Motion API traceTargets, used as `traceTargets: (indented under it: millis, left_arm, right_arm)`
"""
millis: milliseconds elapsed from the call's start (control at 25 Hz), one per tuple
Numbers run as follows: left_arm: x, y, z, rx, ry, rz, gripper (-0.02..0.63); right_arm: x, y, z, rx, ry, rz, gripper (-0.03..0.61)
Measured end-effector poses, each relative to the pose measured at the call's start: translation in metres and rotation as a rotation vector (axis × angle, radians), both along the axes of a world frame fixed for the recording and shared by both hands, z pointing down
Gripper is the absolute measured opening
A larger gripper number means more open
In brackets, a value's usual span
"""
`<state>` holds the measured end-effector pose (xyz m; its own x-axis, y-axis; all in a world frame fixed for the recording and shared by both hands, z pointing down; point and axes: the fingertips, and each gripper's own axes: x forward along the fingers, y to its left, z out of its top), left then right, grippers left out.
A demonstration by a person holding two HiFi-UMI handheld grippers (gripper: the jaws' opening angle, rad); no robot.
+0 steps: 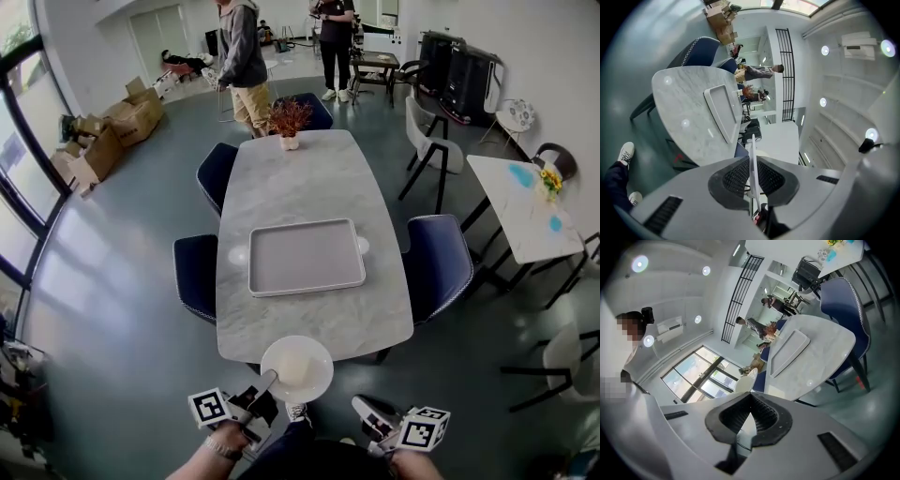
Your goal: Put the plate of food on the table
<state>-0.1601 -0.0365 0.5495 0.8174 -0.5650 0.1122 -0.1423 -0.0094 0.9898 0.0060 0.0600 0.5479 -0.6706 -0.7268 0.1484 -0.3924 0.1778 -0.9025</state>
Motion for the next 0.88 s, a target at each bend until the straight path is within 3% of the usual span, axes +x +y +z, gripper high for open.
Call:
traceTargets:
  millis: [520, 880]
  left_arm:
    - [-0.047, -0.104, 0.017, -0.012, 0.021, 0.046, 0.032]
    - [-0.055, -0.141, 0.021, -0.012, 0.02, 0.049, 0.032]
  right_arm:
    - [-0.051, -0.076, -0.005, -0.018, 0.039, 0.089, 0.011]
    - [-0.066, -0.094, -0.012, -0.026, 0.043, 0.111, 0.011]
